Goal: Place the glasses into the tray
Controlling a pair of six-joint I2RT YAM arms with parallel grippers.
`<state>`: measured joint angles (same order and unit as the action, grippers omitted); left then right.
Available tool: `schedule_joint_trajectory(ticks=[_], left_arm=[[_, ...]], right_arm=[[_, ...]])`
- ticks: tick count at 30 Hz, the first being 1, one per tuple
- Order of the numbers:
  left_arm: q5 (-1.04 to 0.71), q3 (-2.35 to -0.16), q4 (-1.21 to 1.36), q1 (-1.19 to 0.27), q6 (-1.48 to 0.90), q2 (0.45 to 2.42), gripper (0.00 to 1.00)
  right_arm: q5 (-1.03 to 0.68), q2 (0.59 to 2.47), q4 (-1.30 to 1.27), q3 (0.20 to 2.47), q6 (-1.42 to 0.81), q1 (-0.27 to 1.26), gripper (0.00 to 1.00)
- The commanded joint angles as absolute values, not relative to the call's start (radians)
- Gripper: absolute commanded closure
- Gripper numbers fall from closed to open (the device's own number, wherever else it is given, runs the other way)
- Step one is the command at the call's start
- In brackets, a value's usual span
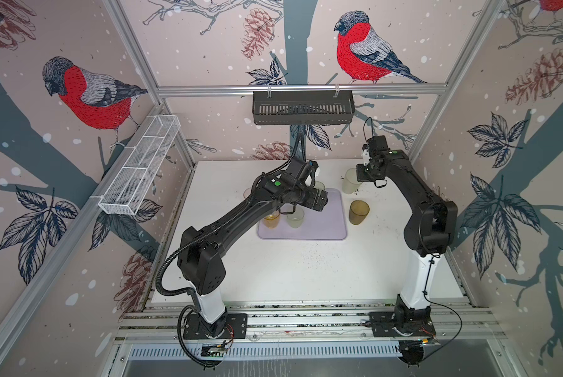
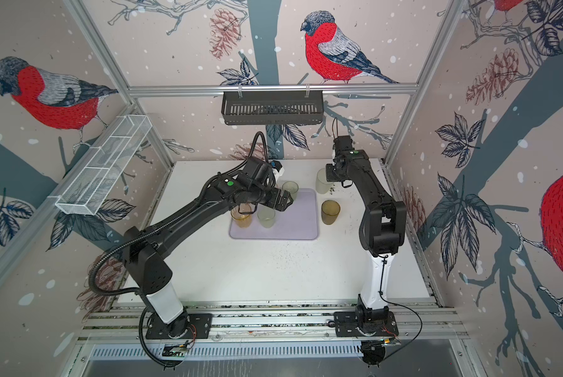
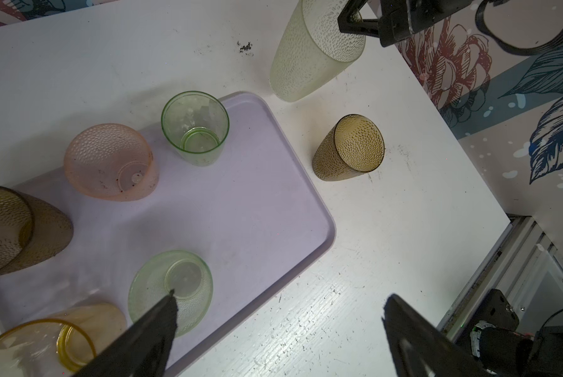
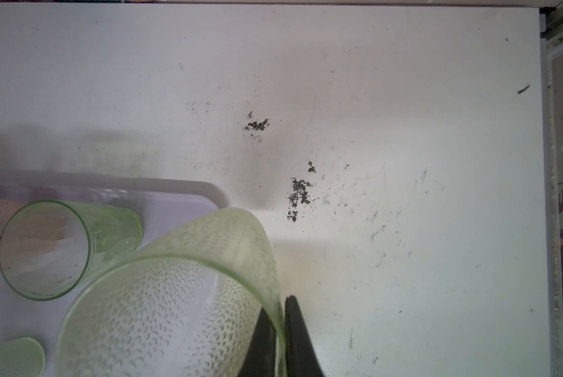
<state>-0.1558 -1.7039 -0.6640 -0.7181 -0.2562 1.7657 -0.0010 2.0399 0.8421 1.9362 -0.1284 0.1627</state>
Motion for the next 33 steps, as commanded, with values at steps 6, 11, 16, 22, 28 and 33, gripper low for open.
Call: schedule_joint_trajectory(ticks=[6,11,16,22,28,33], left_arm=[[-0.134,-1.702,-0.66,-0.718,-0.273,1.756,0.02],[-0.12,-1.69,-0.664,-0.715,-0.277,1.749,0.02],[-0.108,-1.691,-0.671,-0.706,-0.289,1.752,0.02],[-0.104,-1.668,-0.677,-0.685,-0.317,1.748,0.02],[-0.119,-1.641,-0.665,-0.647,-0.356,1.73,0.02],[-0.129,-1.601,-0.642,-0.629,-0.375,1.701,0.02]], right_arm=[[0.008,2.047,0.876,1.988,-0.12,0.17,0.98],[0.014,2.068,0.903,2.036,-0.115,0.178,0.98],[0.025,2.092,0.926,2.089,-0.114,0.194,0.98],[0.039,2.129,0.96,2.157,-0.106,0.217,0.98],[0.038,2.158,0.968,2.193,-0.105,0.244,0.98],[0.032,2.183,0.973,2.217,-0.109,0.264,0.98]])
